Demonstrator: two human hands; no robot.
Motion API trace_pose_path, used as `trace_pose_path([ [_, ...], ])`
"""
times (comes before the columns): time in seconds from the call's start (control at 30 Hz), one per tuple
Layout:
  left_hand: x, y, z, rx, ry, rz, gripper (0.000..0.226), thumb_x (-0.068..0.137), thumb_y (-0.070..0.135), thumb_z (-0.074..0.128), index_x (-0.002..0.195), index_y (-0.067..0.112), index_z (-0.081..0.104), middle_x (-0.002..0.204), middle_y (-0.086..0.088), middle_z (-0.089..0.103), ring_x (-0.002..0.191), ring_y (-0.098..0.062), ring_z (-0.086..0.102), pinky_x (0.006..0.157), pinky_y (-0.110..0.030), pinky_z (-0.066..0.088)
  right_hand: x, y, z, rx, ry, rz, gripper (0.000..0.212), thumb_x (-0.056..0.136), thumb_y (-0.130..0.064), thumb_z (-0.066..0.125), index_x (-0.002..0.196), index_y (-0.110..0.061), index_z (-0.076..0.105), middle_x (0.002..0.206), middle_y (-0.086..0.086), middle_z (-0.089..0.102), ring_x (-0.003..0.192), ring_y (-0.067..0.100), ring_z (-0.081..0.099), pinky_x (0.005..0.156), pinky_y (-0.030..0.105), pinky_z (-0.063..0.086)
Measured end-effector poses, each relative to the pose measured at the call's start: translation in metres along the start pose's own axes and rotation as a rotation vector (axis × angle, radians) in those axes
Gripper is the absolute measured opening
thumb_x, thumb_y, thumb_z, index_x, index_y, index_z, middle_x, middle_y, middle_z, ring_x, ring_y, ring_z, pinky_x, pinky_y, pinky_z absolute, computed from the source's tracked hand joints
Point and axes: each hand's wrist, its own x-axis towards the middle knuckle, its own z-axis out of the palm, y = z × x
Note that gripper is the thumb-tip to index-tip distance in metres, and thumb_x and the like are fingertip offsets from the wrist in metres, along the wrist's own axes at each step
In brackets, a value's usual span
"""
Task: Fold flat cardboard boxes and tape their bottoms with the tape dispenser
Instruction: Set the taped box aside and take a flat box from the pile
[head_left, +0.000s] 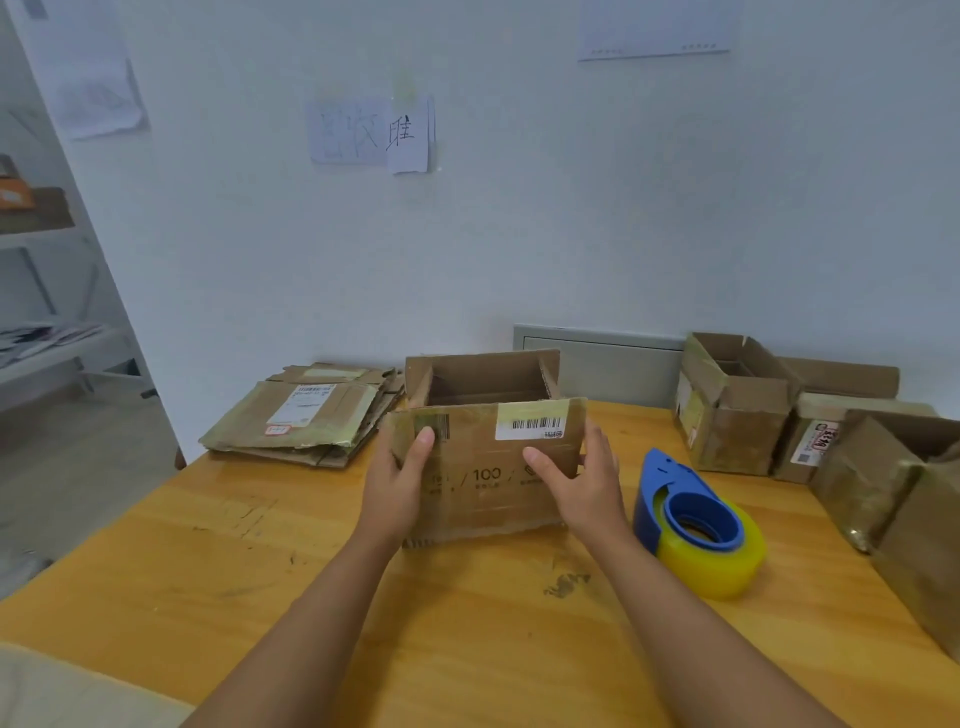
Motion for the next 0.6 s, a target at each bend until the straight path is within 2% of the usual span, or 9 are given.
trace_pose_path([
  [0.03,-0.0003,0.0013,-0.0004,0.008,-0.011,0.005,0.028,0.085,0.065,0.052,0.111,0.057,0.056,0.110,0.022,0.066,0.102,0.005,0.062,0.076,-0.012,0.049,0.0003,0.0003,0.0001,-0.004,0.000,-0.002,0.074,0.069,-0.080,0.057,0.132,-0.043,0.042,0.125,-0.020,0.049,0.121,0.012,0.040,0.098,0.040,0.047],
  [0.1,-0.0008,0.0018,-0.0015,0.003,-0.024,0.014,0.026,0.087,0.063,0.052,0.110,0.055,0.059,0.110,0.020,0.068,0.102,0.001,0.063,0.076,-0.014,0.049,0.0013,0.0010,-0.0009,0.004,0.000,-0.003,0.067,0.070,-0.079,0.057,0.126,-0.045,0.044,0.120,-0.024,0.050,0.118,0.012,0.042,0.095,0.038,0.047],
  [0.27,-0.0012,0.0026,-0.0018,-0.008,-0.007,-0.011,0.045,0.086,0.065,0.053,0.121,0.039,0.060,0.113,0.017,0.068,0.105,-0.001,0.063,0.082,-0.022,0.049,0.0035,0.0008,-0.0008,0.029,-0.004,-0.003,0.061,0.079,-0.074,0.055,0.127,-0.036,0.054,0.120,-0.018,0.051,0.119,0.015,0.044,0.094,0.036,0.044],
  [0.37,-0.0005,0.0027,-0.0009,0.018,0.057,-0.032,0.051,0.084,0.070,0.052,0.122,0.038,0.061,0.109,0.024,0.067,0.101,0.007,0.061,0.079,-0.021,0.047,0.0048,0.0004,-0.0009,0.035,-0.005,0.024,0.058,0.088,-0.068,0.047,0.134,-0.032,0.052,0.127,-0.013,0.050,0.123,0.017,0.045,0.100,0.046,0.047],
  [0.47,0.0006,0.0003,0.0014,0.057,0.103,-0.051,0.037,0.089,0.066,0.052,0.115,0.042,0.061,0.102,0.030,0.065,0.094,0.013,0.060,0.072,-0.017,0.047,0.0054,-0.0005,0.0001,0.042,0.017,0.049,0.046,0.093,-0.062,0.046,0.130,-0.035,0.050,0.128,-0.011,0.051,0.121,0.018,0.049,0.098,0.049,0.050],
  [0.53,0.0026,0.0003,0.0028,0.064,0.122,-0.076,0.031,0.089,0.066,0.054,0.111,0.045,0.055,0.098,0.031,0.063,0.088,0.022,0.056,0.060,-0.006,0.045,0.0056,-0.0019,0.0006,0.069,0.043,0.047,0.037,0.095,-0.056,0.052,0.128,-0.043,0.043,0.126,-0.013,0.051,0.117,0.018,0.053,0.086,0.038,0.055],
  [0.6,0.0052,-0.0005,0.0033,0.067,0.140,-0.104,0.045,0.086,0.068,0.055,0.121,0.041,0.045,0.106,0.028,0.056,0.090,0.017,0.057,0.057,-0.008,0.045,0.0053,-0.0022,0.0001,0.088,0.053,0.038,0.047,0.094,-0.053,0.055,0.136,-0.046,0.035,0.126,-0.017,0.047,0.114,0.016,0.055,0.075,0.025,0.055],
])
